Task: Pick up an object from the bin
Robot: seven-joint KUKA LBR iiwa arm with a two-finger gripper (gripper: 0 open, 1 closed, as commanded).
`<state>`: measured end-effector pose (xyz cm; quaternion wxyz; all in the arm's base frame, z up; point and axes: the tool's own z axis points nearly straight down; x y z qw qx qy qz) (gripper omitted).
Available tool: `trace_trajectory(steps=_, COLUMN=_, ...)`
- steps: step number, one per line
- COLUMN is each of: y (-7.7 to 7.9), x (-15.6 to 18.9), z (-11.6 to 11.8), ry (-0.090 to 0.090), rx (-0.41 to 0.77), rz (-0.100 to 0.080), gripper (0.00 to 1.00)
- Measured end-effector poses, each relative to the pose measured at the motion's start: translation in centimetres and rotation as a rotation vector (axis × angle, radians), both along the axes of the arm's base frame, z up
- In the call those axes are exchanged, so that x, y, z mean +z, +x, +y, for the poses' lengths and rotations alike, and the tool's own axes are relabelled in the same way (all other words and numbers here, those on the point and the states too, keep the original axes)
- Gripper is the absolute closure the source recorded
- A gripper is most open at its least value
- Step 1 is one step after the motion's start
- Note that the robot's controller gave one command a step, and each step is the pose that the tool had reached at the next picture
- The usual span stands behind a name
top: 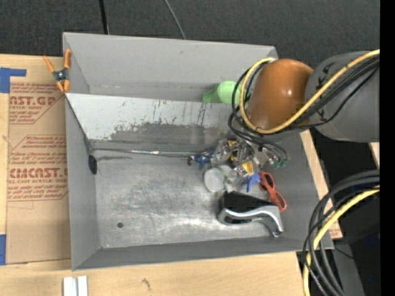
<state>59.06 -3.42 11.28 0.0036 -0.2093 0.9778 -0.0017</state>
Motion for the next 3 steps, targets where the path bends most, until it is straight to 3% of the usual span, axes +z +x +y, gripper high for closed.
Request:
trace_trajectory(steps=1, y=-0.3, x=5.4, z=-0.3, ry=0.003, rx=0.018, rz=0.006, gripper=1.0)
trace_trajectory(steps=2, y=0.6, x=0.0, z=-1.7, ry=0.011, rx=-0.02, rz=-0.026, gripper=0.0)
trace_trajectory(steps=3, y=0.6, x=0.2, z=-1.6, ry=0.01, rx=-0.017, rz=-0.024, gripper=0.0)
